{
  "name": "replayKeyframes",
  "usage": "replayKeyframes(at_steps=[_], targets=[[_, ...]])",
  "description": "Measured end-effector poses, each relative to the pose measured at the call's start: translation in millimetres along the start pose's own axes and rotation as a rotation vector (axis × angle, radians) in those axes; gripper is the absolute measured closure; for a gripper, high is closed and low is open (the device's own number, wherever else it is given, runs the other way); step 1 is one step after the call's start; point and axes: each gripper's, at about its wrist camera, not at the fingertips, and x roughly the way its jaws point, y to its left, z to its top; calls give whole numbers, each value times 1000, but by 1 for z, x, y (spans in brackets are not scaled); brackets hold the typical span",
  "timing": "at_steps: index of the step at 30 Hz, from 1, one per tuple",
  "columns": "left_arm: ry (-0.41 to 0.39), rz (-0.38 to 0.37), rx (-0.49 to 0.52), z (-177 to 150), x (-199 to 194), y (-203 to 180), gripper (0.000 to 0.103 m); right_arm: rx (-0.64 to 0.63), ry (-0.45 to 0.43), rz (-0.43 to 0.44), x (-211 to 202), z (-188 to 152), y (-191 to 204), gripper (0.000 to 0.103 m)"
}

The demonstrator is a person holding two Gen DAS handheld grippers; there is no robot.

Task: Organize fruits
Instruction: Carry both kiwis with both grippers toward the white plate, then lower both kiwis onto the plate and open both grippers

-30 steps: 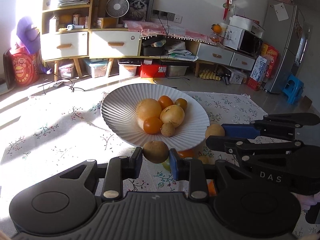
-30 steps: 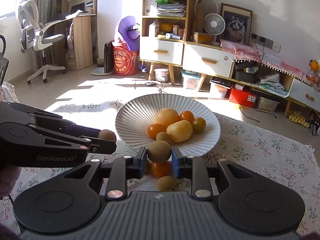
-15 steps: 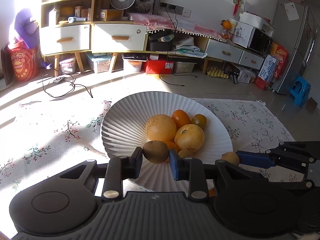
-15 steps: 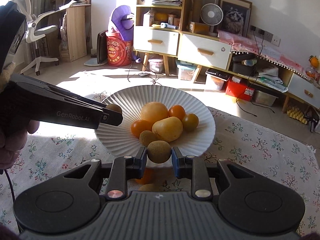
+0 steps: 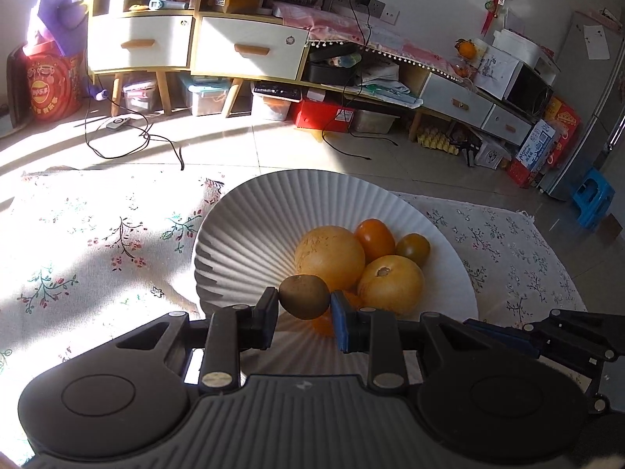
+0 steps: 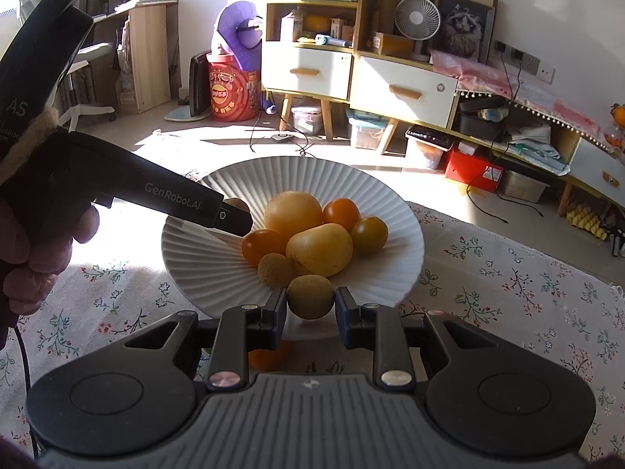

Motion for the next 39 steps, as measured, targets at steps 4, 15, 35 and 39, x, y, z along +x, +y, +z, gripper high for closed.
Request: replayKeyframes(at_steps=[4,15,35,39], targets=[[10,-2,-14,2,3,3,88,2,6,-2,2,0,-1,79],[10,-8,-30,6,6,6,88,10,9,-2,4,0,-4,79],[-49,24,27,1,-17,-1,60,29,-16,13,-8,1,-3,61],[-58,36,52,-4,-27,-3,54,48,-23,10,-15,0,-5,52]])
